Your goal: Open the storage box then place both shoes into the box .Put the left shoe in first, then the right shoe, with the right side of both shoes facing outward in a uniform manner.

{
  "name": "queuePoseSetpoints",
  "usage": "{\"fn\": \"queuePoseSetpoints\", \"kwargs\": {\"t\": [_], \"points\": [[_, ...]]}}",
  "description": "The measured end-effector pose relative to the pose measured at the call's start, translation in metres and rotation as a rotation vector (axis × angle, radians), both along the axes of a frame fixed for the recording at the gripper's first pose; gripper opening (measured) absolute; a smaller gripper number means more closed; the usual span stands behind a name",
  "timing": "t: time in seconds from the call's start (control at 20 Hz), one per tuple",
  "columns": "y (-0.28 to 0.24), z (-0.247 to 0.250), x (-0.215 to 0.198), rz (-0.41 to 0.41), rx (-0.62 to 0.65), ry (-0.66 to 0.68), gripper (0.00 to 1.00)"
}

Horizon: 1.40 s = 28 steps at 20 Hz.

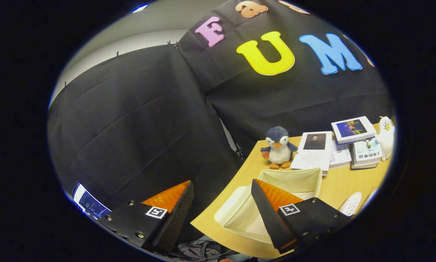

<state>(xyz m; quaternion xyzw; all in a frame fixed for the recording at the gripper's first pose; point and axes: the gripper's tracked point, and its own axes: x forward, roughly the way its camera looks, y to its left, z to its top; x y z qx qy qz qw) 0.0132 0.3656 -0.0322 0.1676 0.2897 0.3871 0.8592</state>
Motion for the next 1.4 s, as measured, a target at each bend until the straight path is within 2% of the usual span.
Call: {"fn": "queuePoseSetpoints", "kwargs": {"t": [0.45,0.8,1.1,1.4], "points": [[-0.110,-0.026,0.031,-0.169,-0.097,-0.009,0.96],[-0.189,-0.079,0.048,-0.287,-0.208,0.040,0.96],[-0.234,-0.129,0.051,-0.344,-0.267,0.131,0.96],[-0.258,-0.182,0.047,-0.361,-0.332,0.224,0.96]]}}
